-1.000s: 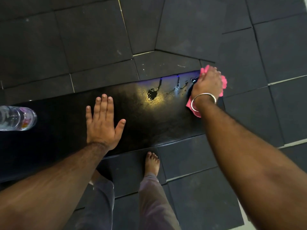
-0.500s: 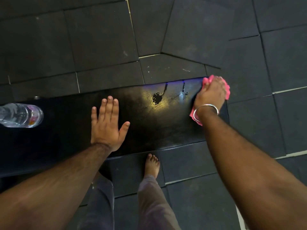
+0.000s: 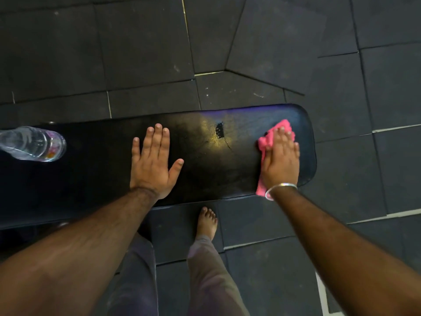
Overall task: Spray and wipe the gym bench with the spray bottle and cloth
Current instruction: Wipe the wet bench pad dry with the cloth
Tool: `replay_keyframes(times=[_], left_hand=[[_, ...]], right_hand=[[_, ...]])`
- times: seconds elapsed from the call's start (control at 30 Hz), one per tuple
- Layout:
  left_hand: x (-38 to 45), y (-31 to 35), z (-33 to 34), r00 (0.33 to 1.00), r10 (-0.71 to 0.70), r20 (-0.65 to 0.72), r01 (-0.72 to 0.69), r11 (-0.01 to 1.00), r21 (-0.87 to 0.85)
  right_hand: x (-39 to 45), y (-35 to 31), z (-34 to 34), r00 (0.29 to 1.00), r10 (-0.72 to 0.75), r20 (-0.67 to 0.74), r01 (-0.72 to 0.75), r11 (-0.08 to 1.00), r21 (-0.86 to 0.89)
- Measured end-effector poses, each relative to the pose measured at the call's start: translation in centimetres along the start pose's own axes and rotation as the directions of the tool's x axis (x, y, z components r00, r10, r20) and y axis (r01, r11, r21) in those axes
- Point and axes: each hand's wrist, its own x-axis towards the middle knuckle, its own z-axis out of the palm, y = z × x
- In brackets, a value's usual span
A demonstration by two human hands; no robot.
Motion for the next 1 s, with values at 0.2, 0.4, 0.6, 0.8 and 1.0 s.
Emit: replay_keyframes(times=[0.2,0.4,0.6,0.8,1.0], left_hand=[[0.0,0.1,-0.9,1.0,0.01,0.022,-0.009,1.0,-0.018],[-0.3,-0.9,-1.5,0.995,0.101,0.022,-0.099,0.992,-0.075],[-1.8,-7.1,-1.8,0.995,0.098,0.025,-0.1,0.989,0.107],[-1.8,-7.3,-1.0,0.994,0.096,-0.043,-0.092,0.992,0.086],[-2.0,-7.9,-2.0,0.989,0.112,-0.096,-0.123,0.985,-0.12]], right_hand=[[9.4,-10.8,3.0,0.993,-0.03,0.113,0.031,0.999,-0.008],[2.2,-13.7,3.6,0.895,-0.394,0.209,0.391,0.919,0.055],[-1.9,-4.7,0.9,0.899,-0.402,0.175,0.413,0.91,-0.03],[5.8,-17.0,4.4,0.985,-0.154,0.078,0.15,0.987,0.053],[-5.2,-18.3,6.1,0.77,-0.598,0.223,0.607,0.794,0.033]])
